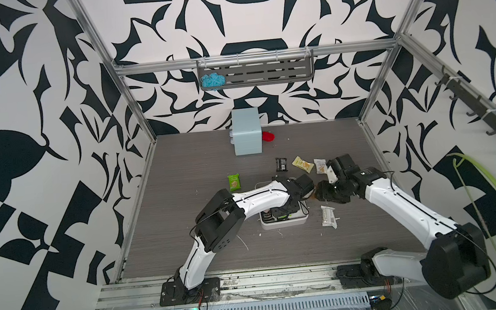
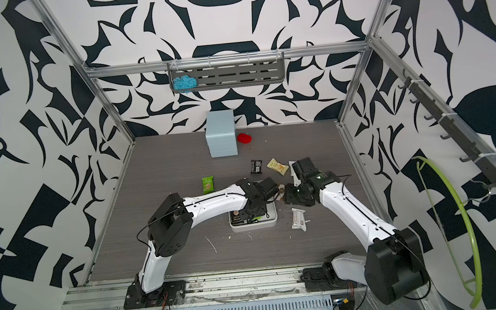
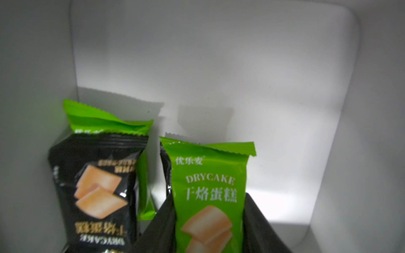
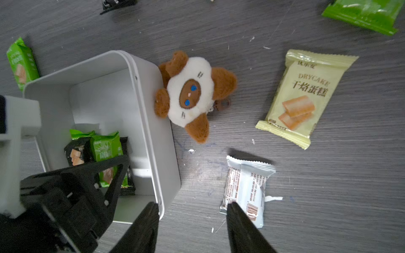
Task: Take the cookies out of the storage box
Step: Pick up the cookie from the storage box, then place the cookie at the center of the board.
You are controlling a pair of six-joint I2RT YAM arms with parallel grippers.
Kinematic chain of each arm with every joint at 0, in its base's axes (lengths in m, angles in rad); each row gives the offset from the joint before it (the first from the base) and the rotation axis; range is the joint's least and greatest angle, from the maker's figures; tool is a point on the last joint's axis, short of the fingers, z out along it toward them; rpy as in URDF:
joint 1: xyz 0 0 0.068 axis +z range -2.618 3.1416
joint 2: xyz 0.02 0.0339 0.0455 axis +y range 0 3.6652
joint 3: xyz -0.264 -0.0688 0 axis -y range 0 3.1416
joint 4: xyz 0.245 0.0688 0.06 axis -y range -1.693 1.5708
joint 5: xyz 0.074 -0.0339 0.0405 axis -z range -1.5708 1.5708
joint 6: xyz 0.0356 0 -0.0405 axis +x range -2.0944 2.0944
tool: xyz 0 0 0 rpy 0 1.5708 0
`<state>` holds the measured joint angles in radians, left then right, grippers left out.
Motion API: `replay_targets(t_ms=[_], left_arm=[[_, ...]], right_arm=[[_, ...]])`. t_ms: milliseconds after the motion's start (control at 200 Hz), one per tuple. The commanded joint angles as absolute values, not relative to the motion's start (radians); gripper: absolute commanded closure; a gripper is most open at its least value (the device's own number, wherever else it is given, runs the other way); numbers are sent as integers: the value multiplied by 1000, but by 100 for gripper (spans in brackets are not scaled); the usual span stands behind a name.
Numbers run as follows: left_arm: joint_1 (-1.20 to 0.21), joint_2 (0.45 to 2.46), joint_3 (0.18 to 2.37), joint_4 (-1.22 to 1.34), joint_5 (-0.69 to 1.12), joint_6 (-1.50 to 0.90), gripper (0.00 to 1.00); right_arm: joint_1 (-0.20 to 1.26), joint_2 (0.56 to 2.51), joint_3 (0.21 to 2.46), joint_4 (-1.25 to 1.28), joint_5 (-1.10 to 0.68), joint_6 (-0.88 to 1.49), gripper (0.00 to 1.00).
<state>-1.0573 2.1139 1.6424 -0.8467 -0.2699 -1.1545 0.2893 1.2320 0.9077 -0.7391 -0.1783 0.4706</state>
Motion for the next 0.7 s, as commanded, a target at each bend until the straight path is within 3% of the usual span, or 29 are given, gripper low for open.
replay_targets(t_ms=[0, 280, 695], left_arm=[[-1023, 2048, 1632, -823, -259, -1110, 55], [-912, 1932, 1591, -822, -246, -1009, 55], [-638, 1691, 1304, -786, -228, -872, 55]], right_arm=[[287, 1240, 977, -762, -164, 488, 45], [325, 1307, 1025, -726, -187, 549, 45], [455, 1510, 1134, -608, -144, 666, 45]])
